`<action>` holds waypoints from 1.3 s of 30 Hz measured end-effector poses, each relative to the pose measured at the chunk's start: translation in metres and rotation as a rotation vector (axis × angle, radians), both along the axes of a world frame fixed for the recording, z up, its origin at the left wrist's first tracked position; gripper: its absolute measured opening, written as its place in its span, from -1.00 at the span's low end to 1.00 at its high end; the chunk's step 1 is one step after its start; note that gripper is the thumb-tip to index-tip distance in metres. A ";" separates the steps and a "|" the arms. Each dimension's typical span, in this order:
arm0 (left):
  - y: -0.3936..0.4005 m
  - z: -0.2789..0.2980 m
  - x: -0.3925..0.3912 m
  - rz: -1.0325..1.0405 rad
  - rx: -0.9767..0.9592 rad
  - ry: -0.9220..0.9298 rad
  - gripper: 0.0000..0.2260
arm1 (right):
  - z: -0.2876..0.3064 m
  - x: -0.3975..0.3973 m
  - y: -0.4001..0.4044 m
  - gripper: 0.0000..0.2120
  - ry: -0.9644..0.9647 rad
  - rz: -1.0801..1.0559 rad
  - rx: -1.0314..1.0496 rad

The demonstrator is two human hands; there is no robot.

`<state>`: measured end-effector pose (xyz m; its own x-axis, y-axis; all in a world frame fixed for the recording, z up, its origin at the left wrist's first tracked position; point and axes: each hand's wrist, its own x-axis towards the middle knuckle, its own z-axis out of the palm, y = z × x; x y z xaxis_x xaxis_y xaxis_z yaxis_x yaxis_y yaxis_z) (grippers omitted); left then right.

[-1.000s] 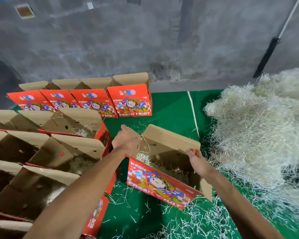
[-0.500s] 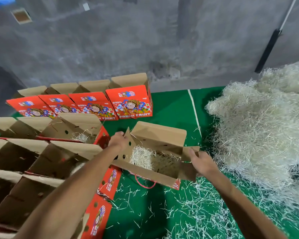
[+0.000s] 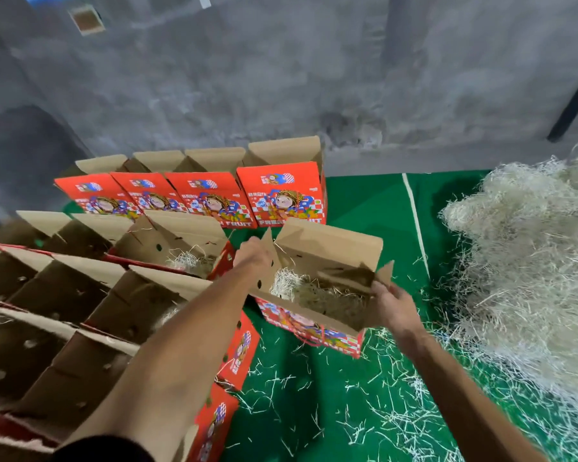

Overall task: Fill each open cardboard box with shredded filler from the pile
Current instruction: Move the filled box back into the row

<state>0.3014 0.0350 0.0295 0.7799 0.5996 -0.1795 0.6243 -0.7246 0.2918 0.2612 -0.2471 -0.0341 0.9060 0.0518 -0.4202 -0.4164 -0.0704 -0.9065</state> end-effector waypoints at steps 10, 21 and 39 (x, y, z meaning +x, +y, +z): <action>0.084 -0.005 -0.006 0.029 0.171 0.023 -0.64 | -0.008 0.024 0.108 -0.75 0.026 0.200 -0.004; 0.145 -0.004 -0.011 0.015 0.234 -0.050 -0.61 | -0.008 0.060 0.184 -0.78 -0.002 0.315 -0.279; 0.092 0.028 0.034 -0.359 -0.197 -0.285 -0.91 | 0.047 0.103 0.224 -0.71 -0.262 0.319 -0.136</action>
